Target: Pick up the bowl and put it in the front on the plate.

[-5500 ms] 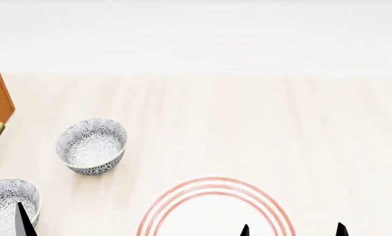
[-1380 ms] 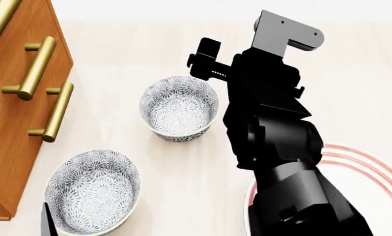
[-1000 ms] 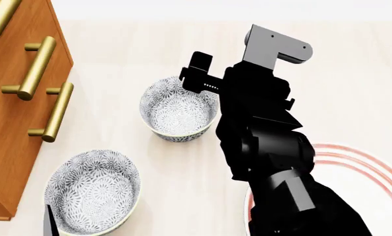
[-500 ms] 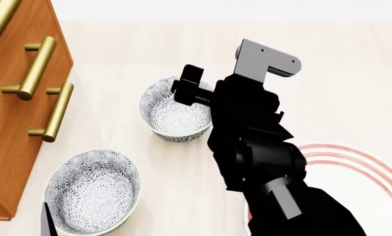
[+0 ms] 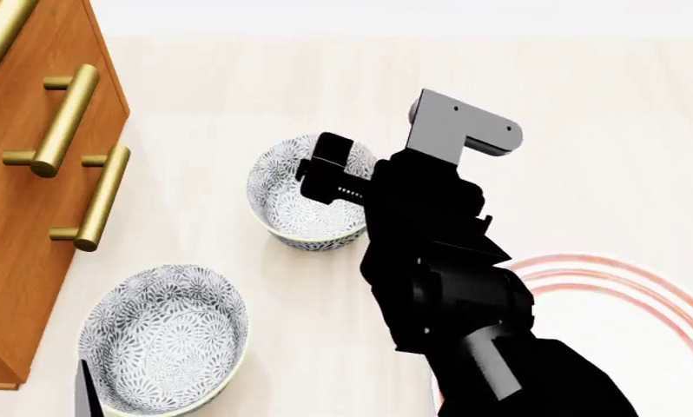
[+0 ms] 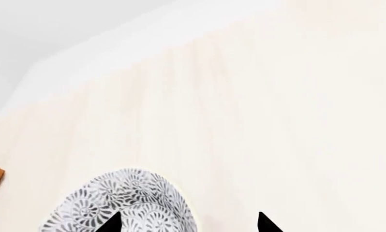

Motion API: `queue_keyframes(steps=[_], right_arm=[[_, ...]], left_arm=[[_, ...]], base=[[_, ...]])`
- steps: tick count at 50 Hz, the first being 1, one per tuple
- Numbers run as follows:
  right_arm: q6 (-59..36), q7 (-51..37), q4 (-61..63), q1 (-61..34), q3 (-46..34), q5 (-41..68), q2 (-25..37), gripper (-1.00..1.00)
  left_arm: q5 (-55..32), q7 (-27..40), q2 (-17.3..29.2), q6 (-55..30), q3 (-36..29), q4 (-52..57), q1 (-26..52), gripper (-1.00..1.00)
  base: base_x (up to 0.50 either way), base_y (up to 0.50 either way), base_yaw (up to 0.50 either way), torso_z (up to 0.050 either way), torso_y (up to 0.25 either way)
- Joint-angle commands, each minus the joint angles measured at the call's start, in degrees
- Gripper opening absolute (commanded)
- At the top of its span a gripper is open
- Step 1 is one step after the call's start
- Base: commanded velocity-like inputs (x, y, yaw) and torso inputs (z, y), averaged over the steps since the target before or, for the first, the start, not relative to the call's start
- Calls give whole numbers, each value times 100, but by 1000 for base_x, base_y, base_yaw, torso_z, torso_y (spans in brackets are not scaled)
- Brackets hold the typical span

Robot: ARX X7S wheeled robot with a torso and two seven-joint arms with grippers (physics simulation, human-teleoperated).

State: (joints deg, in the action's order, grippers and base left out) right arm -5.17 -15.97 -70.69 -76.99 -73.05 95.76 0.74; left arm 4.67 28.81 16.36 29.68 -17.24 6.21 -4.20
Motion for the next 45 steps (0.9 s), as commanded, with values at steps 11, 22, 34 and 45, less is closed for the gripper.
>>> queue_keyframes(steps=[11, 22, 34, 45], right_arm=[[23, -8, 233, 109, -91, 175, 22, 100], [-1, -144, 538, 186, -17, 281, 136, 100], [-7, -189, 678, 238, 10, 319, 181, 100], [-6, -116, 553, 266, -15, 309, 124, 100]], left_arm=[[61, -21, -15, -1, -4, -26, 9, 100], [67, -4, 6, -14, -31, -15, 4, 100], [66, 15, 26, -9, -59, -29, 12, 100], [49, 52, 36, -48, -51, -29, 49, 100]], base=[[0, 0, 0, 0, 0], [0, 0, 0, 0, 0], [0, 0, 0, 0, 0], [0, 0, 0, 0, 0]])
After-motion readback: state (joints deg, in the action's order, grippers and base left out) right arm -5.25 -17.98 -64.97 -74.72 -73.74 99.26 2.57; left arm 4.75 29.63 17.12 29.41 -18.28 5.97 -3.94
